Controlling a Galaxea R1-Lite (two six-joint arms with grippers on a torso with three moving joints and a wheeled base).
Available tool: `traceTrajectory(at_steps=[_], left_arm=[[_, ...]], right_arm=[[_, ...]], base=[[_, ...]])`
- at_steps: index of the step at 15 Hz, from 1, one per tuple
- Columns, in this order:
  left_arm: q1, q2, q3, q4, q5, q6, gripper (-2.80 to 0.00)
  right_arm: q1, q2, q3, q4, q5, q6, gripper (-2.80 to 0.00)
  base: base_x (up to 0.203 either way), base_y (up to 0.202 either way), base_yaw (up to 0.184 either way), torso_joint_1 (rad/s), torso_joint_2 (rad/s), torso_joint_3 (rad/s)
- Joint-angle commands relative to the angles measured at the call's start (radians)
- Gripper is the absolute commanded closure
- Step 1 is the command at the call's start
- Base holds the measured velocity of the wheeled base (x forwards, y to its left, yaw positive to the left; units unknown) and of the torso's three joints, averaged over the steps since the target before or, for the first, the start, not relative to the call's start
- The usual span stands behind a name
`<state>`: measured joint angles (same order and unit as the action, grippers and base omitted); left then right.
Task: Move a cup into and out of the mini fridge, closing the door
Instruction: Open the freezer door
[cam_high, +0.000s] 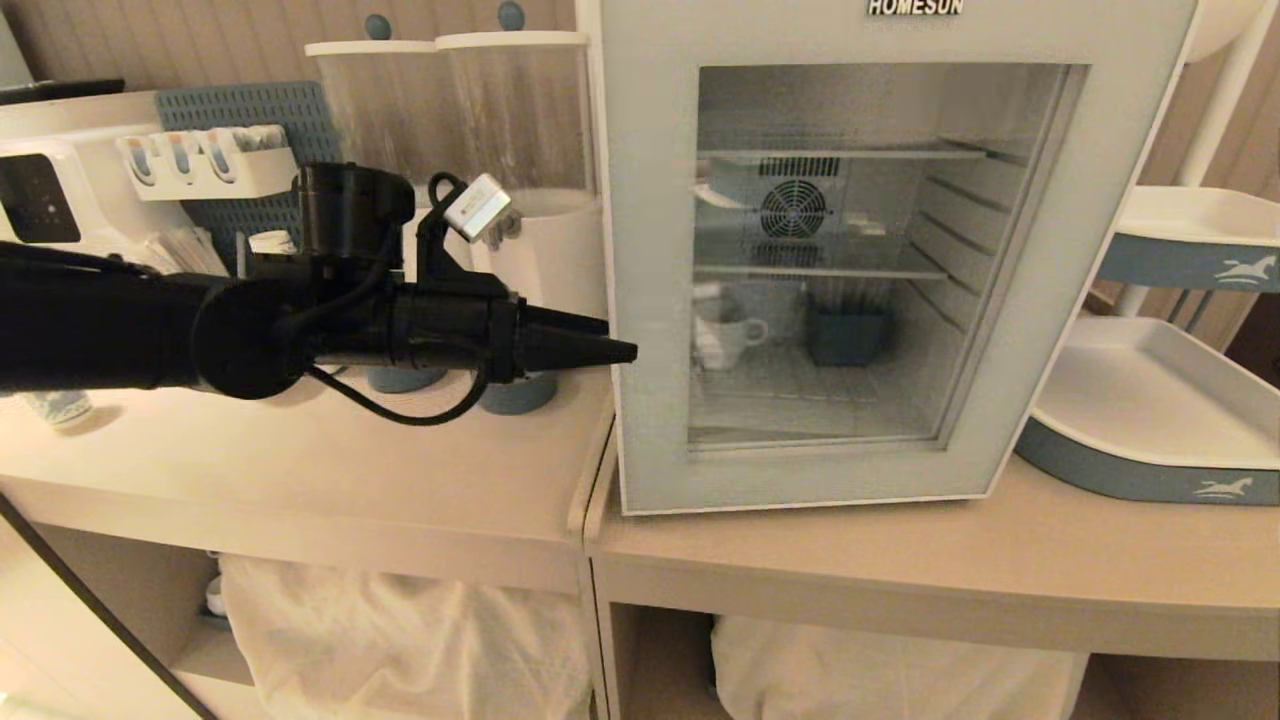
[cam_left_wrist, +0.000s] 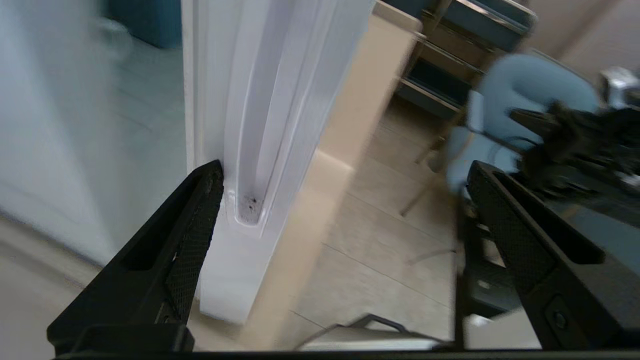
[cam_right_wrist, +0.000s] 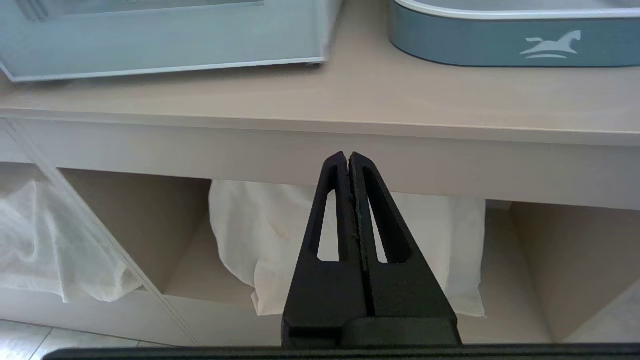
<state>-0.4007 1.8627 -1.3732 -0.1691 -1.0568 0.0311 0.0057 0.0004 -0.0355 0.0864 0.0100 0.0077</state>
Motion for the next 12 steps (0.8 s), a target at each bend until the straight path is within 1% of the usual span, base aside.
traceTrajectory(at_steps=[1,3,5,7,8,10,11,12], left_arm=[[-0.046,-0.06,0.048,-0.011,-0.002,0.0,-2.8],[-0.088,-0.103,0.073,-0.014,0.023,-0.007,-2.8],[-0.145,-0.172,0.107,-0.015,0.068,-0.037,-2.8],[-0.208,-0.238,0.137,-0.015,0.139,-0.06,-2.8],[-0.224,-0.255,0.148,-0.015,0.158,-0.061,-2.8],[-0.253,-0.297,0.159,-0.011,0.167,-0.071,-2.8],[-0.267,-0.308,0.164,-0.012,0.167,-0.088,-2.8],[-0.296,-0.325,0.169,-0.013,0.168,-0.115,-2.8]], right_arm=[[0.0,0.001,0.0,0.0,0.001,0.0,0.0],[0.0,0.001,0.0,0.0,0.001,0.0,0.0],[0.0,0.001,0.0,0.0,0.001,0.0,0.0],[0.0,0.001,0.002,-0.007,-0.001,0.0,0.0],[0.0,0.001,0.002,-0.007,-0.001,0.0,0.0],[0.0,0.001,0.002,-0.007,-0.001,0.0,0.0],[0.0,0.001,0.002,-0.005,0.001,0.0,0.0],[0.0,0.001,0.002,-0.005,0.001,0.0,0.0]], base=[[0.0,0.0,0.0,0.0,0.0,0.0],[0.0,0.0,0.0,0.0,0.0,0.0],[0.0,0.0,0.0,0.0,0.0,0.0],[0.0,0.0,0.0,0.0,0.0,0.0],[0.0,0.0,0.0,0.0,0.0,0.0],[0.0,0.0,0.0,0.0,0.0,0.0],[0.0,0.0,0.0,0.0,0.0,0.0],[0.0,0.0,0.0,0.0,0.0,0.0]])
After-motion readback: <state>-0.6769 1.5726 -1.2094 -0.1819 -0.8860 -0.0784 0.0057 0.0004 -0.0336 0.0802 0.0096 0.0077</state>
